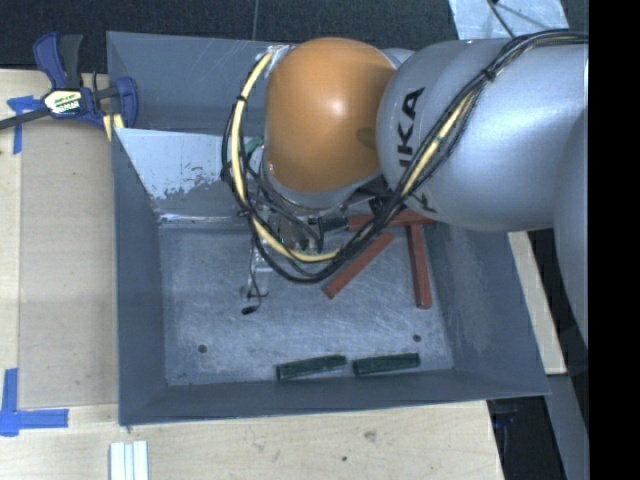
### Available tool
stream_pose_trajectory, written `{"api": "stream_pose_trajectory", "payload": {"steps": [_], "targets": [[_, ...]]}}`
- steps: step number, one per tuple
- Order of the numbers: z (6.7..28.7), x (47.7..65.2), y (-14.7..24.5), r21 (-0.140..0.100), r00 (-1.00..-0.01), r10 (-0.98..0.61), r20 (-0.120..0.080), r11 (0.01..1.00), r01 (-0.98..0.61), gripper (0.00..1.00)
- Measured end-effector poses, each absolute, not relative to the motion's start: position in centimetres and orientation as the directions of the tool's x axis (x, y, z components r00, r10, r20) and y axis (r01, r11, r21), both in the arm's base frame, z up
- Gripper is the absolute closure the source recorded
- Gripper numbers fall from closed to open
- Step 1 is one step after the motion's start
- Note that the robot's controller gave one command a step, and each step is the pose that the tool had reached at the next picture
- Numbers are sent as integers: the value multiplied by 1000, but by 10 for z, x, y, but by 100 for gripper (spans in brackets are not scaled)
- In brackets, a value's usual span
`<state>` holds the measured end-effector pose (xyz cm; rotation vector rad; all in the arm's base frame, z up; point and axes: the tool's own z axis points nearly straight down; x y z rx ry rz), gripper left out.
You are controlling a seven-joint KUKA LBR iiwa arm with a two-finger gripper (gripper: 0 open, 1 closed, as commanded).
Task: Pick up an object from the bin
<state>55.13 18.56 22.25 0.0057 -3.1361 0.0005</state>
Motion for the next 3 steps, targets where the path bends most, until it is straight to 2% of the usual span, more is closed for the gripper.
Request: {"api": "stream_pose_trajectory", "payload": {"steps": [1,2,3], "targets": [[187,505,133,-3,-1000,-12,6,1000,-12,0],[70,489,93,2,-1000,0,-6,1000,0,0],[72,486,95,2,-1000,-5,5,1000,-5,100]]}}
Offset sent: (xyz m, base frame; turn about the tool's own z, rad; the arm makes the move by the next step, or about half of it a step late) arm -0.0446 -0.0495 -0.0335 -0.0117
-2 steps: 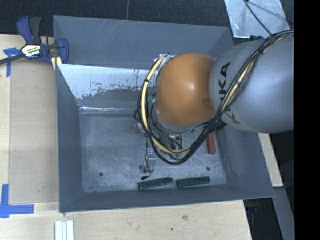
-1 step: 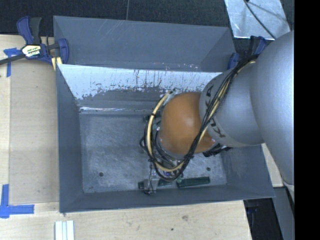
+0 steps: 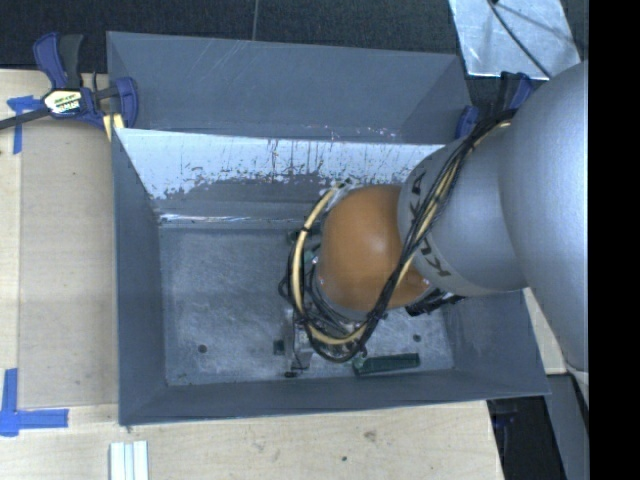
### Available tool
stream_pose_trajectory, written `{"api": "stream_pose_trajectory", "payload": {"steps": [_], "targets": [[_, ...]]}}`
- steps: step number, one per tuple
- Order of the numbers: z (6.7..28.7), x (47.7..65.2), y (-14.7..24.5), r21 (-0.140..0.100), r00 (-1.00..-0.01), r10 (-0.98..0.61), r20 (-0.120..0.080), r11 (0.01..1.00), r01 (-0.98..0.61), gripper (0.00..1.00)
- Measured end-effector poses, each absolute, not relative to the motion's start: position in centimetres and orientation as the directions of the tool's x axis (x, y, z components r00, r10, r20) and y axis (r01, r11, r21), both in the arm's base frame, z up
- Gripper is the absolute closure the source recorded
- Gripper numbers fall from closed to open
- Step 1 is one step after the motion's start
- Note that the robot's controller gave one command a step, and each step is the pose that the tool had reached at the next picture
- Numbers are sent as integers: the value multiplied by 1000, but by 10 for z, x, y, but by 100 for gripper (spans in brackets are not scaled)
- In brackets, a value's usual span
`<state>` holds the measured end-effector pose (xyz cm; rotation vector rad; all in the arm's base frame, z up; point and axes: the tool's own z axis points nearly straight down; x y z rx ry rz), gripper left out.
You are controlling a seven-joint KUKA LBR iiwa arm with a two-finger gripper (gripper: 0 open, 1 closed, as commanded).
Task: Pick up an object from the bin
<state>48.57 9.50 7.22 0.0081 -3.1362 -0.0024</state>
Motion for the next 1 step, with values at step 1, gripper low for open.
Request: {"api": "stream_pose_trajectory", "payload": {"steps": [1], "targets": [[72,489,94,2,-1000,-2,-7,1000,-2,0]]}}
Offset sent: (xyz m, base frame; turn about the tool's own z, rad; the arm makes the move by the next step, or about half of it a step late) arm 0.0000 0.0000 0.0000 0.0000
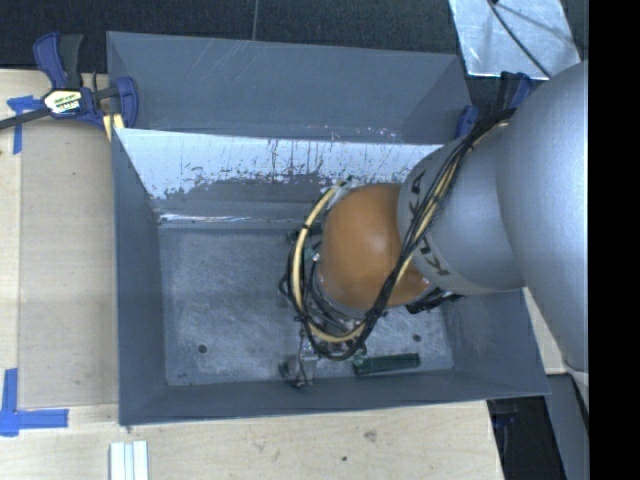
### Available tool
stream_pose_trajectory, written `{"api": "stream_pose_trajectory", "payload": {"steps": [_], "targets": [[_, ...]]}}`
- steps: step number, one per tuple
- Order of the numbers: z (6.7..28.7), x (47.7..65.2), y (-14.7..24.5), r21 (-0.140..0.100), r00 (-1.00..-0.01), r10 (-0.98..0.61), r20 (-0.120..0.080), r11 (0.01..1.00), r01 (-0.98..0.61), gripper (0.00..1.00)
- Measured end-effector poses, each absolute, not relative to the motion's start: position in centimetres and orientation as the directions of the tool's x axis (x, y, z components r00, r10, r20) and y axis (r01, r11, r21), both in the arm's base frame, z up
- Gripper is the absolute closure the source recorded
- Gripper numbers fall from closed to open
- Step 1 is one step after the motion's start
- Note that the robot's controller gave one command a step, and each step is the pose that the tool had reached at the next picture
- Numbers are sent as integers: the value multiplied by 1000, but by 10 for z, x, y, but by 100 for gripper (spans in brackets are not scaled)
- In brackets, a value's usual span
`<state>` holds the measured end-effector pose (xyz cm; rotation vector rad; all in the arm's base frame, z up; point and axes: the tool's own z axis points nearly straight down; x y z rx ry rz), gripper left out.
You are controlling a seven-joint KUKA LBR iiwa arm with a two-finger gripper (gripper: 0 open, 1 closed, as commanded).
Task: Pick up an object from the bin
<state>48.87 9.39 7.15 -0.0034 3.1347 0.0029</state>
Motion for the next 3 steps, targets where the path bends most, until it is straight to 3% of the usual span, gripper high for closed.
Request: {"api": "stream_pose_trajectory", "payload": {"steps": [1,2,3], "targets": [[72,489,94,2,-1000,-2,-6,1000,-2,100],[72,489,93,1,-1000,-1,-6,1000,-1,0],[71,488,94,1,-1000,-2,-3,1000,-2,100]]}}
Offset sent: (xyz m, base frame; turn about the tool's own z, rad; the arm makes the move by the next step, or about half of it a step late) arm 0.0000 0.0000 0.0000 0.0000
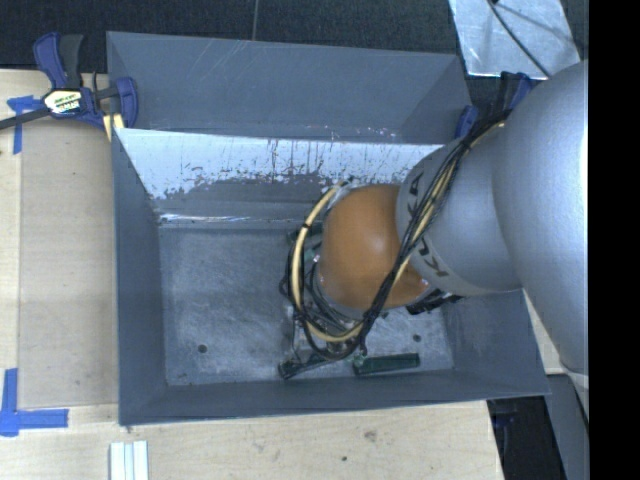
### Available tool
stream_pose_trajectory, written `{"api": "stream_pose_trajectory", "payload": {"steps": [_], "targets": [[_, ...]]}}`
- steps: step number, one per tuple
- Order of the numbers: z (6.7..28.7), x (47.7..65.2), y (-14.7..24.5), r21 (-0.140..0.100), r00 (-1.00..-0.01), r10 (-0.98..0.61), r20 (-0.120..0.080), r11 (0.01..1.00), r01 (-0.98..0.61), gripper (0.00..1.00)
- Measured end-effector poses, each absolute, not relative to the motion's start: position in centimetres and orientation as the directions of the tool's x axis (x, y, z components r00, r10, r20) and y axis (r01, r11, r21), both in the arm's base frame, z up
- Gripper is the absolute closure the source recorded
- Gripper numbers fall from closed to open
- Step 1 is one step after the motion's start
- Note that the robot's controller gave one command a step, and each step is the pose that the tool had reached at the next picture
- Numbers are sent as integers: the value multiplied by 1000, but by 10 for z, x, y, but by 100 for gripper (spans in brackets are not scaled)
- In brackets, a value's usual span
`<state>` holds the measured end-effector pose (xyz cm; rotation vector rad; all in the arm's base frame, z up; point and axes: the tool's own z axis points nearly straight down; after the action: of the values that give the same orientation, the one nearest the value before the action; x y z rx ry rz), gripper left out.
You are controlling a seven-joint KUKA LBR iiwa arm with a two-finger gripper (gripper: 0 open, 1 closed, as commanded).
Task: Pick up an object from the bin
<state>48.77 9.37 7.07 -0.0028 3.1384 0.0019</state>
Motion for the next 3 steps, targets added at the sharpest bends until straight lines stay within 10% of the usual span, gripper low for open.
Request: {"api": "stream_pose_trajectory", "payload": {"steps": [1,2,3], "targets": [[73,492,94,3,-1000,0,-20,1000,0,0],[136,532,16,0,-966,260,-4,966,260,0],[68,557,-18,-1,-987,162,-3,987,162,0]]}}
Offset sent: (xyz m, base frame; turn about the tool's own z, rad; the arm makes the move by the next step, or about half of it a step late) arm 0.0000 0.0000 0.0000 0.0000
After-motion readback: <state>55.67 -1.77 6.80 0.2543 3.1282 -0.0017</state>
